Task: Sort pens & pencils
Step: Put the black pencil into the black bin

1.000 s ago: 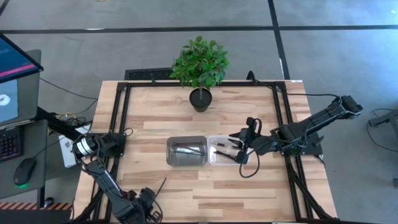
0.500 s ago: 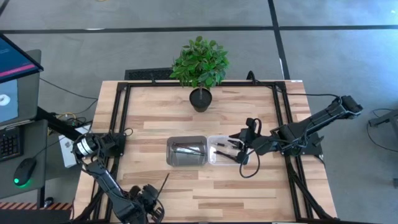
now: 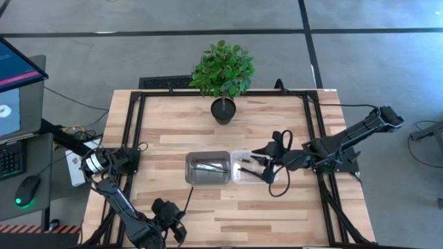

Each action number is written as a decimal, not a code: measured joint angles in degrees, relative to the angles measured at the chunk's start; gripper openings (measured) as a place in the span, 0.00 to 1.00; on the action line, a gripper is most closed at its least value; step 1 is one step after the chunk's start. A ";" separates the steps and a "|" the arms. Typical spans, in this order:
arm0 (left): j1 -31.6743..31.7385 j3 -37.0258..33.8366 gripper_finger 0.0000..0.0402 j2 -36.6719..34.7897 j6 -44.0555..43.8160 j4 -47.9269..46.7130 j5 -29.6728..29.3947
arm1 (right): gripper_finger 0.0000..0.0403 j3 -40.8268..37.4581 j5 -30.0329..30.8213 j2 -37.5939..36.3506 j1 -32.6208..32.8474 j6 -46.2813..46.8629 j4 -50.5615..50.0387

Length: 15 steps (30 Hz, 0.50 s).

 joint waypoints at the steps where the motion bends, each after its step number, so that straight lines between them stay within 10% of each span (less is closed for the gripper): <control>1: 0.21 0.00 0.00 -0.02 0.81 -0.13 -1.65 | 0.28 0.00 -0.92 0.00 0.00 -0.39 1.01; 15: 7.53 0.11 0.00 -2.71 16.37 -3.38 -21.05 | 0.53 0.02 -3.62 -0.01 -0.46 0.94 7.71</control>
